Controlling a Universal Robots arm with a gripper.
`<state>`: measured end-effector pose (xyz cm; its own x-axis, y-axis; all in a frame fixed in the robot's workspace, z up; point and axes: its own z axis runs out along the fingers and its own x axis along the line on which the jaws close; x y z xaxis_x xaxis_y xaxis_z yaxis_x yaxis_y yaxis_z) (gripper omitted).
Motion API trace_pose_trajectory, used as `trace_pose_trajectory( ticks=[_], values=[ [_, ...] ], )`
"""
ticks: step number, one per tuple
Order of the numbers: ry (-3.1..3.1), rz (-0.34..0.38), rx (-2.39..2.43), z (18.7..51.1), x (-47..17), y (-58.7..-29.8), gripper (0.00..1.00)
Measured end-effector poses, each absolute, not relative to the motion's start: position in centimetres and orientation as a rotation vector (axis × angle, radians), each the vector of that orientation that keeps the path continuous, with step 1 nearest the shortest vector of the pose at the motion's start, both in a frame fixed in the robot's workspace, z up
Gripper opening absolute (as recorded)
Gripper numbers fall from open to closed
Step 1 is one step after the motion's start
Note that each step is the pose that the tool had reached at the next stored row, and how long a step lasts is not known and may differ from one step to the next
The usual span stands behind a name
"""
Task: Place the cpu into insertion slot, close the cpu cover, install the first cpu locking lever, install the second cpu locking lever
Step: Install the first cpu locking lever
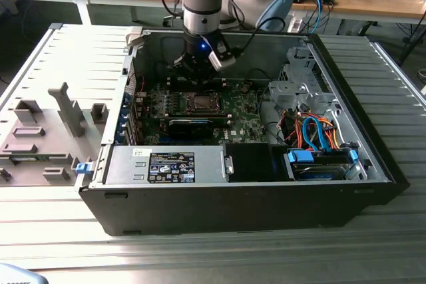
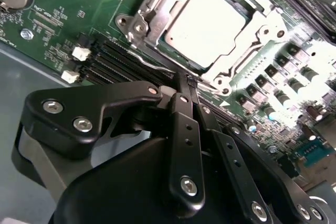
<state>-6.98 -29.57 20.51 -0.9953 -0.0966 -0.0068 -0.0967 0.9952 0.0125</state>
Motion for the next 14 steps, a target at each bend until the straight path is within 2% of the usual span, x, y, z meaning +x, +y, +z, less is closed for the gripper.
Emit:
trace_pose_trajectory(
  ticks=[14],
  values=[
    [3.131, 0.020, -0.165, 20.0, -5.5, -29.5, 0.11]
  ],
)
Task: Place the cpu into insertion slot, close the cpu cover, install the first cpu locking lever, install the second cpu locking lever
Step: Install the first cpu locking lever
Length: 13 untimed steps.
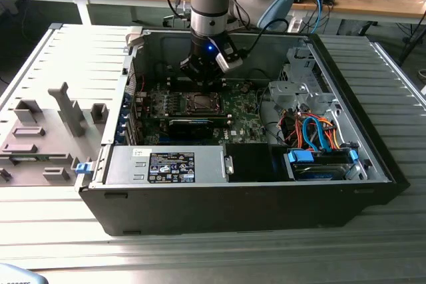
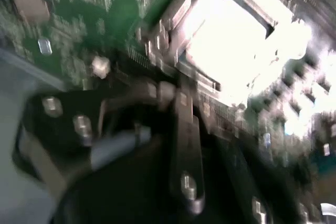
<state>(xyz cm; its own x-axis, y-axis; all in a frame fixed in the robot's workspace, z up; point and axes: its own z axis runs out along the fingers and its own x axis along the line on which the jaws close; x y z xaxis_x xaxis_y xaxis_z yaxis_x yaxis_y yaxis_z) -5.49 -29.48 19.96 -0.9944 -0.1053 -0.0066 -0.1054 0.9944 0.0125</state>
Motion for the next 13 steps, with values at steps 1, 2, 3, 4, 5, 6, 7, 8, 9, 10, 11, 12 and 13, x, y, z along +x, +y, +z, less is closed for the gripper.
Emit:
trace_pose_trajectory(
  ticks=[1, 2, 3, 4, 5, 6, 7, 8, 9, 10, 11, 12, 13],
  values=[
    [3.131, 0.020, -0.166, 20.0, -5.4, -29.5, 0.11],
    [3.131, 0.020, -0.167, 20.0, -5.4, -29.5, 0.11],
    [3.130, 0.021, -0.166, 20.1, -5.3, -29.5, 0.11],
    [3.129, 0.024, -0.166, 20.3, -5.3, -29.4, 0.11],
    [3.130, 0.022, -0.167, 20.6, -5.3, -29.4, 0.11],
    [3.131, 0.020, -0.167, 21.0, -5.4, -29.5, 0.11],
    [3.131, 0.021, -0.167, 21.3, -5.4, -29.5, 0.11],
    [3.131, 0.020, -0.167, 21.5, -5.4, -29.5, 0.11],
    [3.131, 0.014, -0.167, 21.7, -5.4, -29.5, 0.11],
    [3.132, -0.004, -0.167, 21.9, -5.3, -29.5, 0.11],
    [3.133, -0.029, -0.167, 21.9, -5.4, -29.5, 0.11],
    [3.133, -0.060, -0.167, 21.9, -5.4, -29.5, 0.11],
    [3.133, -0.100, -0.167, 21.9, -5.4, -29.5, 0.11]
  ],
)
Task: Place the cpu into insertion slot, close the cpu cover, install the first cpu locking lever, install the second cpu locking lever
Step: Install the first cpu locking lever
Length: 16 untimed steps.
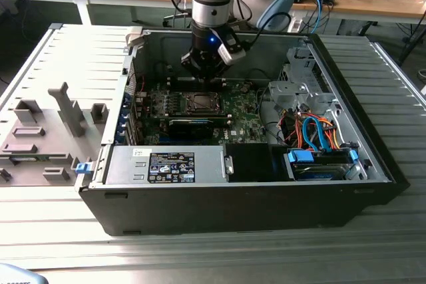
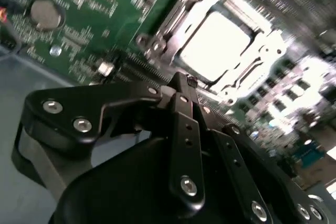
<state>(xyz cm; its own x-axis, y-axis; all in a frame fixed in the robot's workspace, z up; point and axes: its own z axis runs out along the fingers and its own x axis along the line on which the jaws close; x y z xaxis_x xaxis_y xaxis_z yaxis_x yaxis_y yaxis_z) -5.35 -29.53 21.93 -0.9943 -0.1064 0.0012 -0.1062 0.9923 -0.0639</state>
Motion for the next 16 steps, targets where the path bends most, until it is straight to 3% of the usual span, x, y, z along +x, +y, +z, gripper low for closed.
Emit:
trace_pose_trajectory(
  ticks=[2, 10, 16],
  values=[
    [3.133, -0.143, -0.167, 21.9, -5.4, -30.1, 0.11],
    [3.133, -0.144, -0.167, 21.8, -5.4, -33.1, 0.11],
    [3.133, -0.144, -0.167, 25.1, -5.4, -33.1, 0.11]
  ],
)
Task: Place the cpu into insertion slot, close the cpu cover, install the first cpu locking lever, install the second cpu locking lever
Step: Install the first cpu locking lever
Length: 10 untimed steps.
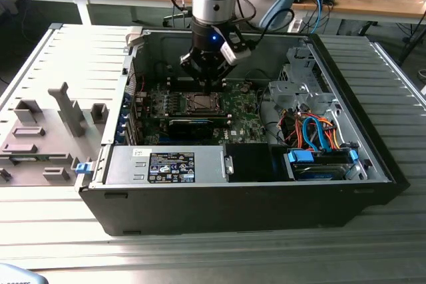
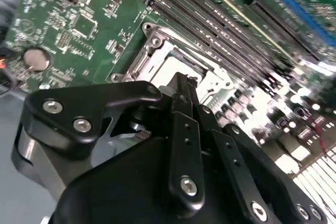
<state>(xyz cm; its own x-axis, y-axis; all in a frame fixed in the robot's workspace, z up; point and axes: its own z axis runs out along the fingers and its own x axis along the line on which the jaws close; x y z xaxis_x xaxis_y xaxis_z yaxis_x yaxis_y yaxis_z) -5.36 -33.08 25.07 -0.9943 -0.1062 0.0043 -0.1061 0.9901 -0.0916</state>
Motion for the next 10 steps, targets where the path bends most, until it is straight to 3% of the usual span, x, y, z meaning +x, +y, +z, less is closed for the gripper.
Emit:
trace_pose_trajectory(
  ticks=[4, 10],
  values=[
    [3.133, -0.144, -0.167, 26.7, -5.4, -33.1, 0.11],
    [3.133, -0.144, -0.167, 26.7, -5.4, -33.1, 0.11]
  ],
)
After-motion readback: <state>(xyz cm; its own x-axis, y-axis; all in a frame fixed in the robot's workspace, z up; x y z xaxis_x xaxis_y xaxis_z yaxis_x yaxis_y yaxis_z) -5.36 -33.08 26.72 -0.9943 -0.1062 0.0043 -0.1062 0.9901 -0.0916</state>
